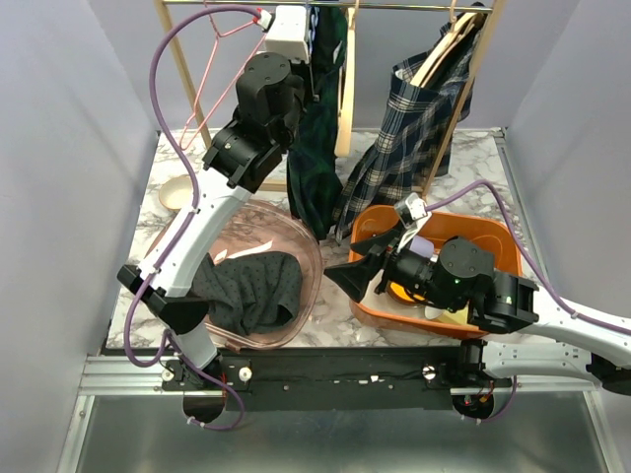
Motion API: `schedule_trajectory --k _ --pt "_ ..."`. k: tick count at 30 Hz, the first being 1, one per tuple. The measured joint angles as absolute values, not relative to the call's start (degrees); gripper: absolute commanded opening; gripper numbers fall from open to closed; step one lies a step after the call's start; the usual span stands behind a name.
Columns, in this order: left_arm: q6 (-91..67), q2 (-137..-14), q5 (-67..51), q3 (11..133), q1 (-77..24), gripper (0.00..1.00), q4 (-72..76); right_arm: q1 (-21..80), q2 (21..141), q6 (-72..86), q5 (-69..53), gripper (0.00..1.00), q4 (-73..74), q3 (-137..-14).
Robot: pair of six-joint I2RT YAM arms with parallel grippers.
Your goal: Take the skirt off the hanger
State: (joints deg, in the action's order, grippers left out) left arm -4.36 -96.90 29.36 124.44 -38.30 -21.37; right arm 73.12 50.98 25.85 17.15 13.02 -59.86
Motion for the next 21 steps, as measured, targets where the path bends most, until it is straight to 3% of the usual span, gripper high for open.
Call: schedule_trajectory --k 21 --pt "-4.12 -94.0 29.8 123.83 -38.2 0.0 -24.36 73.12 52.03 25.85 17.12 0.99 12.91 -60.62"
